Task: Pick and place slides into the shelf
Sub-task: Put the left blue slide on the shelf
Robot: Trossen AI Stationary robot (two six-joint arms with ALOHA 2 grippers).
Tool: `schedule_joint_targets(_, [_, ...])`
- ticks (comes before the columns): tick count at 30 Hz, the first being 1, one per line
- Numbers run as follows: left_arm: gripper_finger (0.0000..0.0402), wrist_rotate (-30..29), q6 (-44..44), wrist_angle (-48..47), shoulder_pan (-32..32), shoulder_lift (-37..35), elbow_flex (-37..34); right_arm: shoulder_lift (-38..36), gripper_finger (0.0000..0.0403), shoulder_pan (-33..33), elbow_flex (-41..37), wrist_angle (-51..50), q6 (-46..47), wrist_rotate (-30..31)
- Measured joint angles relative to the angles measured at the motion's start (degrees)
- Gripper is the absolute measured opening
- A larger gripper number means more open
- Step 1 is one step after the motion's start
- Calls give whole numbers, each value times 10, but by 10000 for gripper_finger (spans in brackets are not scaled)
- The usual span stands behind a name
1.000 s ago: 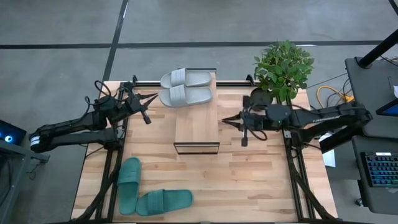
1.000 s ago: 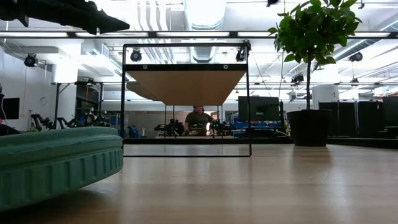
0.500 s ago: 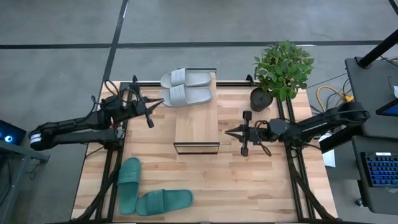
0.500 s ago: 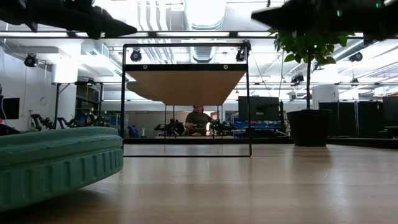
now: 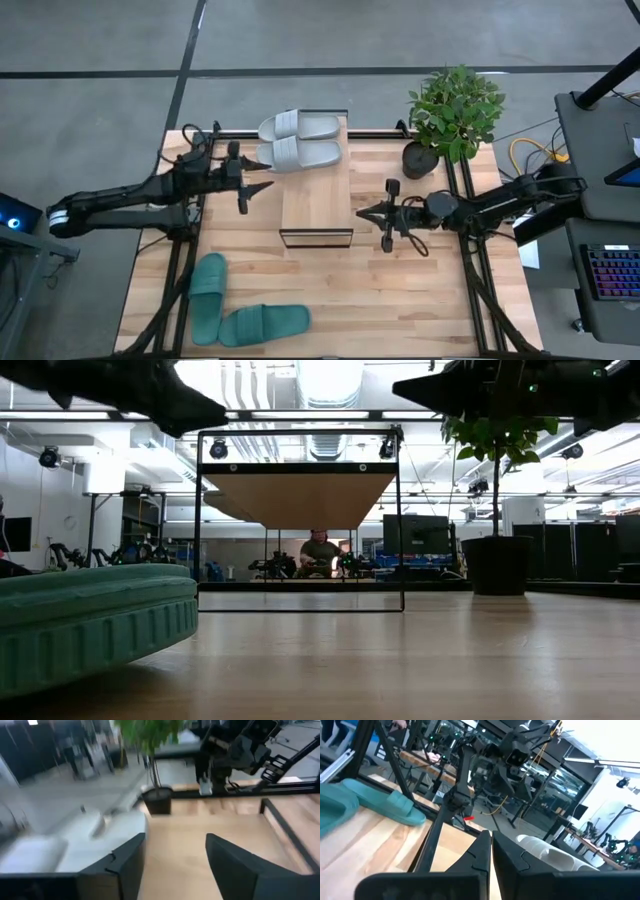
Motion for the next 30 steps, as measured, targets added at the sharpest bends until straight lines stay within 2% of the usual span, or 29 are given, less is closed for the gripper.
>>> schedule_joint_targets(7, [203,9,-135,-292,0,15,126,-31,9,0,-1,-58,2,0])
schedule_joint_targets(12, [203,88,-249,-425,0,48,163,-42,9,0,-1,-87,3,0])
schedule_joint_targets(16, [203,193,-346,-471,-7,76,147,-42,9,0,-2,-90,-1,0])
schedule_joint_targets(25, [203,334,-434,-625,-79,144,132,-42,9,0,-2,-90,-13,0])
schedule_joint_targets(30, [203,333,-449,-635,-129,149,132,-42,9,0,-2,-90,-23,0])
